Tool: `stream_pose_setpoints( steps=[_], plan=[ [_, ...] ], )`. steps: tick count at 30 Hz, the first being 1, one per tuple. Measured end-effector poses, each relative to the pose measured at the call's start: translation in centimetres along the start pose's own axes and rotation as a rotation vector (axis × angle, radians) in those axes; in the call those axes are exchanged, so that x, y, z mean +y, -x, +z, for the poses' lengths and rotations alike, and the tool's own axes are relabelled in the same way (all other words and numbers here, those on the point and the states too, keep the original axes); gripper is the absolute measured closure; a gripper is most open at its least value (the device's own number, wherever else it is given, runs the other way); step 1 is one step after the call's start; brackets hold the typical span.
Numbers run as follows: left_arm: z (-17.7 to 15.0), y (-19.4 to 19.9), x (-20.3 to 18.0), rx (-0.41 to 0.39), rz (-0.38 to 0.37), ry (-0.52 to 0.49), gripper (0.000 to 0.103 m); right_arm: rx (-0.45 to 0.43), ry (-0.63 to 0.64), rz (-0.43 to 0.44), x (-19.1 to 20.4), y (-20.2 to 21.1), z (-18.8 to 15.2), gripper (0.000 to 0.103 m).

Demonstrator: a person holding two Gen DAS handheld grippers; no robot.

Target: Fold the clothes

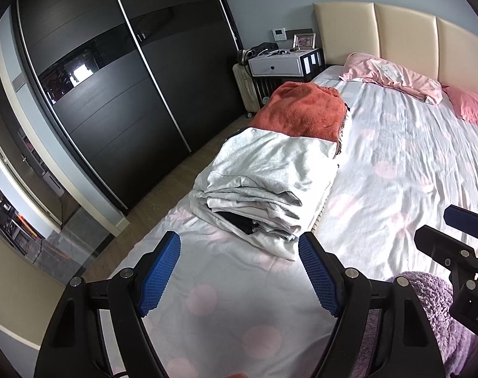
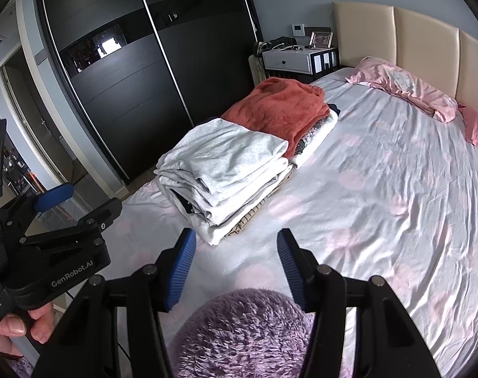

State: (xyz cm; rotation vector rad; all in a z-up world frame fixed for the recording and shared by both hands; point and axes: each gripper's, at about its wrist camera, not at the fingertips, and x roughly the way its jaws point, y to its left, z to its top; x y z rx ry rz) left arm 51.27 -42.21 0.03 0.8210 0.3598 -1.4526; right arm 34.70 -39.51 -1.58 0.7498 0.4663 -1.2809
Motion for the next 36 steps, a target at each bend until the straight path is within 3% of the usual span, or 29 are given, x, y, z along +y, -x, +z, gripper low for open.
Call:
stream_pose_setpoints(
  steps=[36],
  plan=[
    [-0.4,-0.09,-0.9,0.008,0.011,-0.017,0.024,-0.001,-0.004,0.002,-0.46,0.5,-0.56,0.05]
  ],
)
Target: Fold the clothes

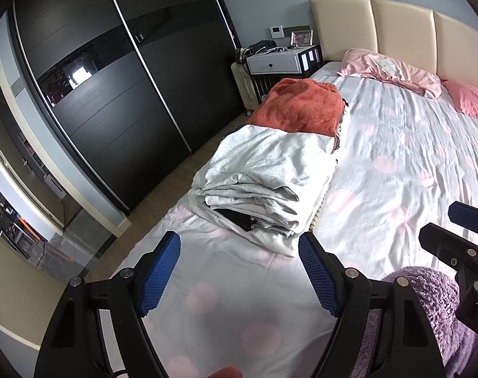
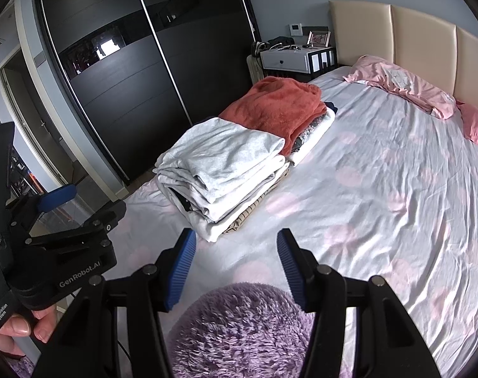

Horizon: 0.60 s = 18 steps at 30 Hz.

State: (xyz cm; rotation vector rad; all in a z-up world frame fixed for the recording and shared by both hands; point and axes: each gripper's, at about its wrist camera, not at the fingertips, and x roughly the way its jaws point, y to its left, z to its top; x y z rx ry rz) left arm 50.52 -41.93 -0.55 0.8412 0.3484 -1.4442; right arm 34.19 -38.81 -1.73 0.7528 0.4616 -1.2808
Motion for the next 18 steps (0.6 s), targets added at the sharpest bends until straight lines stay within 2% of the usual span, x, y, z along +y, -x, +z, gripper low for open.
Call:
stream_pose_setpoints(
  steps=[18],
  plan=[
    [-0.38,-0.29,0.05,-0.001,-0.014,-0.003,0.024,0.013,0.015,-0.002,0.65,-0.37,-0.27,0.05]
  ],
)
